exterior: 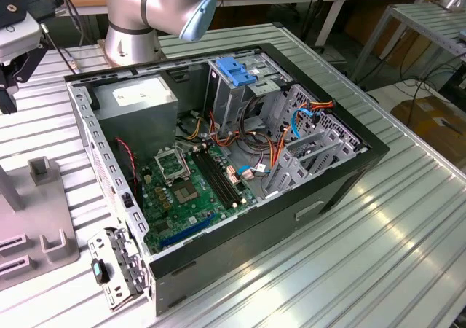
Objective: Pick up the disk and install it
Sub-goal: 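Reach for the disk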
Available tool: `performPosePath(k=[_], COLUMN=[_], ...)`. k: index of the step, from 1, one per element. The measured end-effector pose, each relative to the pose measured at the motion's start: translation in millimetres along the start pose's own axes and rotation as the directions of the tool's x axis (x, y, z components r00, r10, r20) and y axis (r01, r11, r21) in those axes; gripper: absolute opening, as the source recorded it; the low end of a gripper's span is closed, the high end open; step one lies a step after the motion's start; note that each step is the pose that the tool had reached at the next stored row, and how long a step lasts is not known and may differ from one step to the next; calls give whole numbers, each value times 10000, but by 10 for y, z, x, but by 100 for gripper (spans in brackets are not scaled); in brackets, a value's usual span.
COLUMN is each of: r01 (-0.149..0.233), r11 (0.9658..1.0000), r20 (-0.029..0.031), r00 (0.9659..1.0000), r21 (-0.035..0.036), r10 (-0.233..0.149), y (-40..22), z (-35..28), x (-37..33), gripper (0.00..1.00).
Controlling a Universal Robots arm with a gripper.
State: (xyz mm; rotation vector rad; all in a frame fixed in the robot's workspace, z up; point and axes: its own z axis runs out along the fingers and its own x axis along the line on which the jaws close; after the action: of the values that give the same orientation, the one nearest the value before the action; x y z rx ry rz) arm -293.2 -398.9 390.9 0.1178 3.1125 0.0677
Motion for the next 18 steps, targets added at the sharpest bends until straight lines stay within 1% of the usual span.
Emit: performPosePath(k=[11, 15, 18], r01=[-2, -1, -1], r11=[10000, 10000, 10000], r20=[0, 0, 0], r00=[10000, 10000, 10000], r21=[0, 0, 0], r10=[2, 1, 1], y=[-1, -4, -8], z=[0, -1, -3], x=[8, 49, 107], gripper=[11, 11, 11])
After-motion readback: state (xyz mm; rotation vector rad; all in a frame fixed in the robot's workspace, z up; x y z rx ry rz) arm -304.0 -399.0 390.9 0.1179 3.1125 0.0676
